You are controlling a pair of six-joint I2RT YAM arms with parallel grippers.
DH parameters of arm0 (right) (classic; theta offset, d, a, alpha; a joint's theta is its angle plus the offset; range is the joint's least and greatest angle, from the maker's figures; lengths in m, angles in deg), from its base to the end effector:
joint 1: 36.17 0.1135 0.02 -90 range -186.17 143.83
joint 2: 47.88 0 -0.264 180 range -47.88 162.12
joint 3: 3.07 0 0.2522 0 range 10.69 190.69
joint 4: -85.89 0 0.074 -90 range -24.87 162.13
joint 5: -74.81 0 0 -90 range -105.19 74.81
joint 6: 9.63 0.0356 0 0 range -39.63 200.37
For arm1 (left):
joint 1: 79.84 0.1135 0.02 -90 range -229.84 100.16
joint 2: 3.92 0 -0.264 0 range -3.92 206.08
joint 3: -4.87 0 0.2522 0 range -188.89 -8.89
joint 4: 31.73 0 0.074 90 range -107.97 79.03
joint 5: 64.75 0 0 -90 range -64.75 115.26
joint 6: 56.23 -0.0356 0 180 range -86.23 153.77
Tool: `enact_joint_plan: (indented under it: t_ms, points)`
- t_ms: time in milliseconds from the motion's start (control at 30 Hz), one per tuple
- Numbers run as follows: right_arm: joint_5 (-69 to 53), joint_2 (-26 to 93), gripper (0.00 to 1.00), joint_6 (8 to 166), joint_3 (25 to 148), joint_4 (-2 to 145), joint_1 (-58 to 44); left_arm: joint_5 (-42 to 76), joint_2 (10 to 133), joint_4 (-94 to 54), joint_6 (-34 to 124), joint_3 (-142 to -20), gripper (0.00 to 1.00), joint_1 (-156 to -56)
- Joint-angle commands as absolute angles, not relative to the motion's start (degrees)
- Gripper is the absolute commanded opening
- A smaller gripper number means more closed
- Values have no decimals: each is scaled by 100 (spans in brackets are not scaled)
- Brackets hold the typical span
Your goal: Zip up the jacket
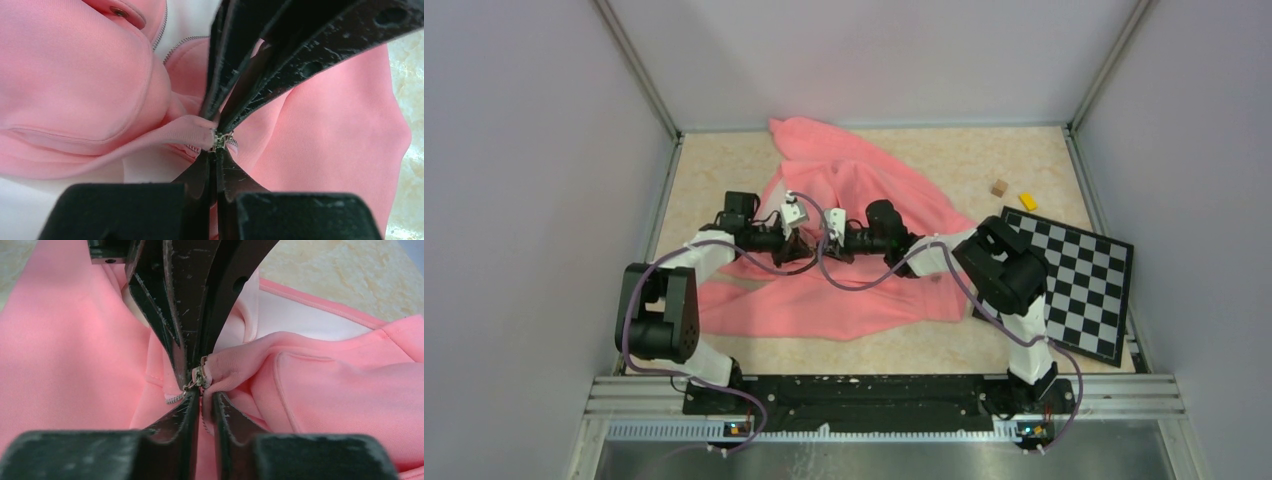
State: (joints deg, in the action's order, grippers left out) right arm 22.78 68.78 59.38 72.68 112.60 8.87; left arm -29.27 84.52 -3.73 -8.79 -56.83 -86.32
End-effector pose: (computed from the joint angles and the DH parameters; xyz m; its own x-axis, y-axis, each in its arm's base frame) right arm 0.2869 0.3183 0.1592 0.1889 -0.2104 -0.9592 -0.9764 0.0639 -0.2064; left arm 0.2875 -0.0618 0.1866 -0.2374 0.4221 -0.8749 0.9410 0.3234 -0.0993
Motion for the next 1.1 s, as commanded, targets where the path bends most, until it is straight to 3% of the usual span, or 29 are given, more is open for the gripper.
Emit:
enact_joint_plan:
  t_ms: [0, 67, 100, 400, 500, 567, 633, 700, 1067]
  points:
    - [2843, 6445, 26, 5975, 7405, 11570, 1104, -2948, 8398, -558, -986, -5743, 0, -8784]
    - [2701, 6374, 43, 6016, 7241, 11637, 984, -2952, 8380, -567, -978, -5737, 0, -8779]
    - [2699, 6329, 47, 6075, 7164, 11733, 898, -2972, 8367, -572, -984, -5734, 0, -8777]
    - [3707, 6080, 67, 6850, 6768, 12462, 212, -3007, 8411, -573, -1006, -5734, 0, -8775]
    - [3673, 6343, 66, 7126, 7067, 12478, 191, -3030, 8414, -567, -1015, -5725, 0, -8775]
    - [3749, 6622, 58, 7252, 7439, 12418, 140, -3038, 8402, -567, -1034, -5726, 0, -8775]
    - [4129, 6939, 43, 7469, 7881, 12305, 85, -3054, 8413, -567, -1034, -5737, 0, -8775]
    - [4405, 7194, 39, 7744, 8108, 12487, 44, -3065, 8422, -560, -1038, -5739, 0, -8775]
    - [4967, 7907, 50, 8277, 8785, 12372, 40, -3054, 8401, -571, -1041, -5720, 0, -8792]
